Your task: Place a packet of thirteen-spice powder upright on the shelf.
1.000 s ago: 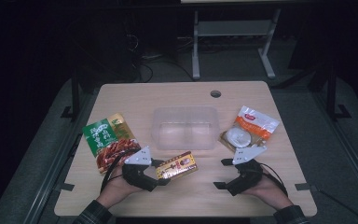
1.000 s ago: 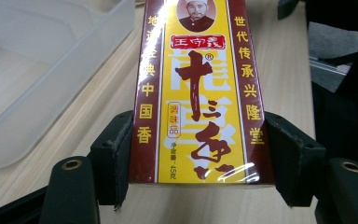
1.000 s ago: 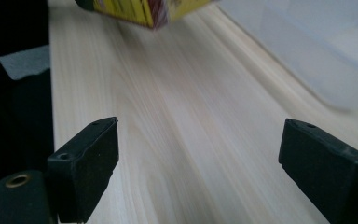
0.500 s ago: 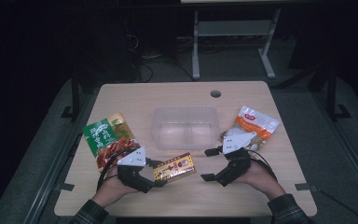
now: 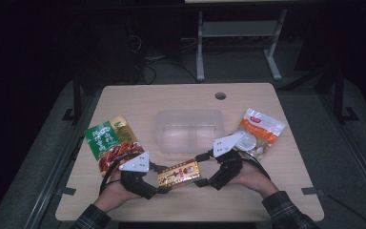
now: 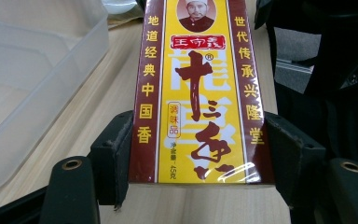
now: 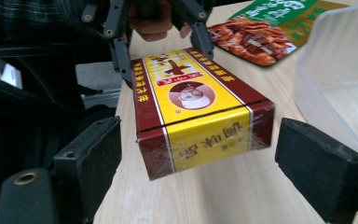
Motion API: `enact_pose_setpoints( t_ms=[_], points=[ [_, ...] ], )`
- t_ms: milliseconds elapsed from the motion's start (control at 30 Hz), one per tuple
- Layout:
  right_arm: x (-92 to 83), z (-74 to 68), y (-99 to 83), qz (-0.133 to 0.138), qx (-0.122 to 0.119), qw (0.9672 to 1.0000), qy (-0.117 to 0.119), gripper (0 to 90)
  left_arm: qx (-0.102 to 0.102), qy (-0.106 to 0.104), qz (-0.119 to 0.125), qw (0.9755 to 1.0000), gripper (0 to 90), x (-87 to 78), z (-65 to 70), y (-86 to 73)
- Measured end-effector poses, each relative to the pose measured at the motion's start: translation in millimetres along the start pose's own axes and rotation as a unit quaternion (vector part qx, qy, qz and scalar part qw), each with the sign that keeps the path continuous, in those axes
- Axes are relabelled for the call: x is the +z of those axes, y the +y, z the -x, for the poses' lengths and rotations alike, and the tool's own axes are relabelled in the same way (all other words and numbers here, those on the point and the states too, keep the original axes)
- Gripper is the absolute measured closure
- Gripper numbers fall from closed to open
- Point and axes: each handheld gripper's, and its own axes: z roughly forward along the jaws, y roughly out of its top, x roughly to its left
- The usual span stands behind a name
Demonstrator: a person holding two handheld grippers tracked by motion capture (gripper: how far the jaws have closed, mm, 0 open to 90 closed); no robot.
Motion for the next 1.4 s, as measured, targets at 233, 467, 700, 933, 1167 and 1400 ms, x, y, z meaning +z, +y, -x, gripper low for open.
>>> enact_pose_setpoints(
  t_ms=[233, 467, 700, 933, 1167, 1400],
  points=[
    [-0.3, -2.3, 0.5, 0.004, -0.009, 0.9999, 0.011, 24.5, 0.007, -0.010, 0.004, 0.9999, 32.1, 2.5, 2.8, 1.8],
    [-3.9, -6.8, 2.1, 0.011, -0.025, 0.9996, 0.011, 27.8, 0.010, -0.022, 0.011, 0.9997, 31.9, 2.3, 1.1, 0.5],
    [-5.9, -10.8, 4.5, 0.015, -0.031, 0.9994, 0.003, 29.0, 0.005, -0.036, -0.003, 0.9993, 31.8, 8.9, -2.3, -0.7],
    [-8.0, -13.1, 13.5, 0.029, -0.045, 0.9984, -0.016, 29.0, -0.011, -0.046, -0.010, 0.9988, 31.8, 19.0, -5.1, 0.3],
    [-4.3, -14.1, 24.2, 0.051, -0.042, 0.9976, -0.023, 28.7, -0.012, -0.046, -0.027, 0.9985, 31.9, 33.7, -7.7, 2.3],
    [0.8, -15.4, 32.0, 0.072, -0.038, 0.9964, -0.022, 28.7, -0.008, -0.047, -0.036, 0.9982, 31.9, 42.1, -7.1, 4.6]
  ],
)
